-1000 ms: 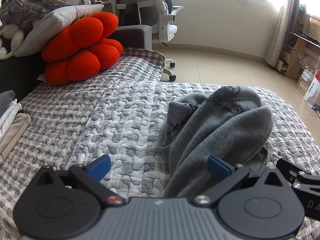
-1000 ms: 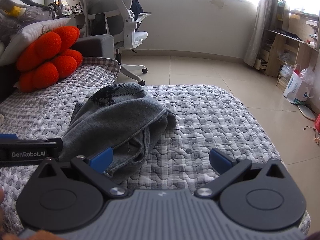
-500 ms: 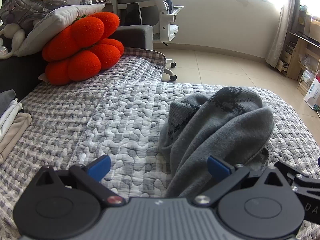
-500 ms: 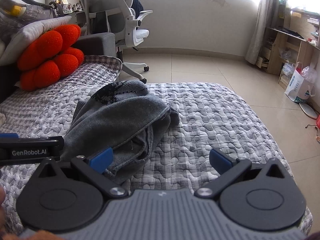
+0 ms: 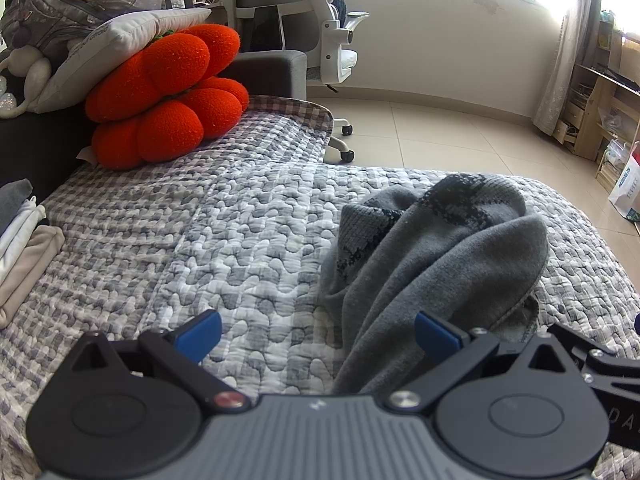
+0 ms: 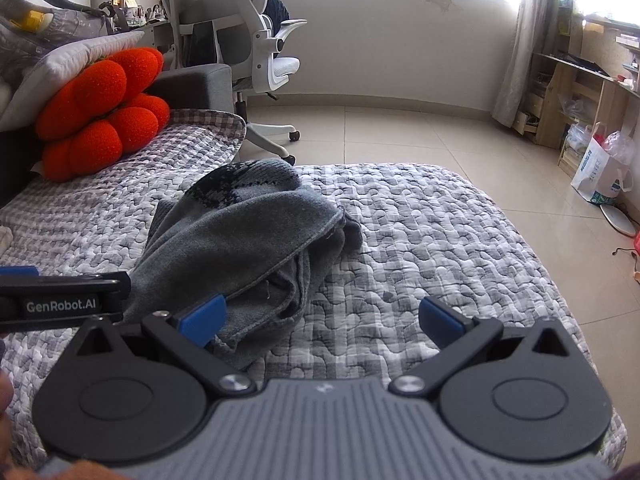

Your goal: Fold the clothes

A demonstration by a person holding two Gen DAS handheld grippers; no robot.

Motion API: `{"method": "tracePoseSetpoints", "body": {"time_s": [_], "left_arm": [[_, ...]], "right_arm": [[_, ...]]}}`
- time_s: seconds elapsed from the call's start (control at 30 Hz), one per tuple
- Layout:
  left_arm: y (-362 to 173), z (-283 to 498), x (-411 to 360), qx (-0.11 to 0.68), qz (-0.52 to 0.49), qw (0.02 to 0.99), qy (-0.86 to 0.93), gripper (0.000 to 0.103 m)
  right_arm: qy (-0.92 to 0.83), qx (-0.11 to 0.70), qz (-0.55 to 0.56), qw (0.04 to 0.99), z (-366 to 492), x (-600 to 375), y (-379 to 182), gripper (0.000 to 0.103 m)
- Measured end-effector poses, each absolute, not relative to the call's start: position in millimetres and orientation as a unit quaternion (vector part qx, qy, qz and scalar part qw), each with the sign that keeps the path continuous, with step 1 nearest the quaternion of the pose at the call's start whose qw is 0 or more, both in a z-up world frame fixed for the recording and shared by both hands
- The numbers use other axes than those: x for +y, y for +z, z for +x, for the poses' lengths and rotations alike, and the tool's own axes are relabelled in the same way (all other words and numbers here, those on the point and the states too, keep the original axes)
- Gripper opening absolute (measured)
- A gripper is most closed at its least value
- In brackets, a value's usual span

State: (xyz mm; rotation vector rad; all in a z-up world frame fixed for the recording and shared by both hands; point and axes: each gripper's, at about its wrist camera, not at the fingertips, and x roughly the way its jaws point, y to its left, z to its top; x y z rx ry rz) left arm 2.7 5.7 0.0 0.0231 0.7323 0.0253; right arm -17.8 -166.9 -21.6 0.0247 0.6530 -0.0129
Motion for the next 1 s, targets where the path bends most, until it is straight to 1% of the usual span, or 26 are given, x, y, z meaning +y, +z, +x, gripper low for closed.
{"method": "tracePoseSetpoints", "body": {"time_s": [1.0], "left_arm": [[0.1, 3.8, 8.9, 0.361, 0.007, 0.933, 0.017, 0.103]], "right_arm": [[-0.007, 0.322, 0.017, 0.947, -15.0, -165.3, -19.8, 0.103]]}}
